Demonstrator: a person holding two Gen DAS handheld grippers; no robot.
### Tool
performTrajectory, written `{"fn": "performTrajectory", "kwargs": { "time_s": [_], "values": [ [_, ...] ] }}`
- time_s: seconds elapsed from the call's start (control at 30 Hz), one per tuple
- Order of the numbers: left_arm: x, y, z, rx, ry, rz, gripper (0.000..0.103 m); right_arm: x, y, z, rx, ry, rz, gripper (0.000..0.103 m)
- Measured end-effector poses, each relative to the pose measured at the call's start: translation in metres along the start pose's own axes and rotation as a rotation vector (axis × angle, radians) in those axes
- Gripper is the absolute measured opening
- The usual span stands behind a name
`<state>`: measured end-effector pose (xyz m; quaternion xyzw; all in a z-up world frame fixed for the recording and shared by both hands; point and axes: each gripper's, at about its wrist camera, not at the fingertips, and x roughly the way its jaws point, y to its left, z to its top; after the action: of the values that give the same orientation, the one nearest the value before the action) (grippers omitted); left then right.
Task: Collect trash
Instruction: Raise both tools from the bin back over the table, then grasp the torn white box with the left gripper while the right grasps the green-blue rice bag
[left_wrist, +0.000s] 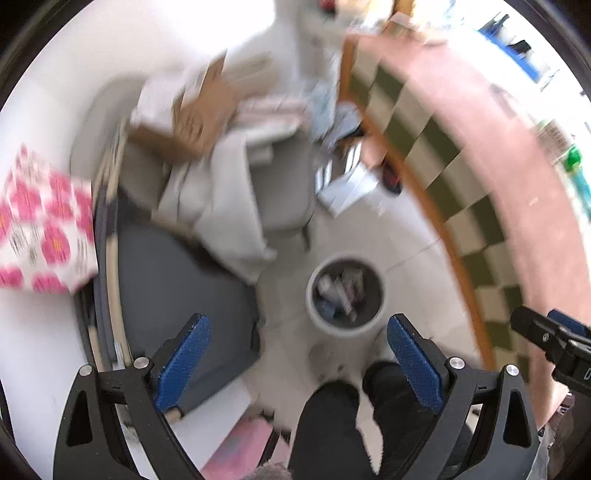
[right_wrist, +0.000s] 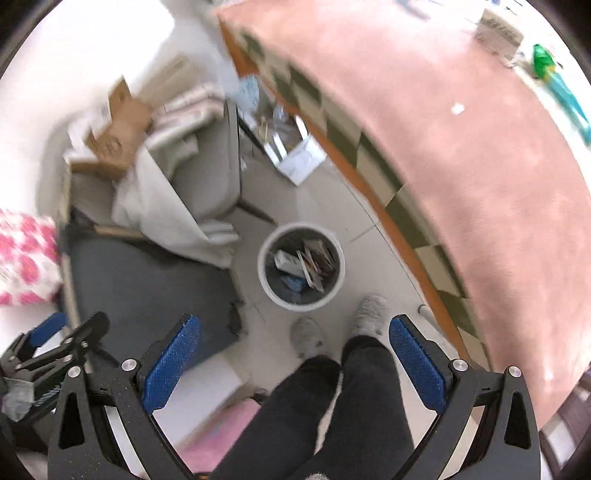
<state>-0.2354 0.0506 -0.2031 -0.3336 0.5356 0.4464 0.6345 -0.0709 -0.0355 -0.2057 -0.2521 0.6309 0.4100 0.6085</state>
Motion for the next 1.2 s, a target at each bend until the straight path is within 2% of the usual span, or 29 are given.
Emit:
{"fn": "performTrajectory", "kwargs": {
  "time_s": [0.17,0.2,0.4,0.5,0.63,0.73,0.83,0.93,1.0,1.1,1.17,1.2],
  "values": [
    [-0.052,-0.075,0.061,0.115,-0.136,0.001,0.098,-0.067,-0.051,0.045,0.064,-0.084,-0.017,0.103],
    [-0.059,-0.091,0.073,0.141,-0.152,0.001,0.103,-0.076,-0.063,0.054,0.072,-0.095,-0.031,0.103],
    [-0.082,-0.225,0.146,0.267,-0.255,0.069,0.103,-0.127,-0.186,0.139,0.067,-0.134,-0.211,0.103],
    [-0.073,-0.291,0.179,0.291,-0.270,0.099,0.103,-0.134,-0.250,0.184,0.029,-0.103,-0.294,0.103],
    [-0.053,-0.371,0.218,0.326,-0.251,0.112,0.103,-0.116,-0.326,0.257,-0.102,0.004,-0.357,0.103],
    [-0.036,-0.417,0.237,0.355,-0.219,0.113,0.103,-0.091,-0.366,0.298,-0.205,0.098,-0.388,0.103],
    [-0.021,-0.450,0.252,0.374,-0.186,0.104,0.103,-0.066,-0.391,0.326,-0.302,0.168,-0.389,0.103],
    [-0.010,-0.477,0.260,0.402,-0.157,0.088,0.103,-0.036,-0.404,0.349,-0.437,0.206,-0.435,0.103],
    [-0.005,-0.488,0.264,0.419,-0.146,0.076,0.103,-0.016,-0.413,0.360,-0.487,0.248,-0.420,0.103],
    [0.000,-0.500,0.272,0.441,-0.137,0.028,0.103,0.003,-0.425,0.375,-0.481,0.277,-0.365,0.103],
    [0.002,-0.508,0.279,0.471,-0.140,-0.024,0.103,0.009,-0.435,0.383,-0.410,0.279,-0.311,0.103],
    [0.004,-0.511,0.282,0.484,-0.139,-0.037,0.103,0.009,-0.440,0.387,-0.353,0.265,-0.291,0.098]
  ]
}}
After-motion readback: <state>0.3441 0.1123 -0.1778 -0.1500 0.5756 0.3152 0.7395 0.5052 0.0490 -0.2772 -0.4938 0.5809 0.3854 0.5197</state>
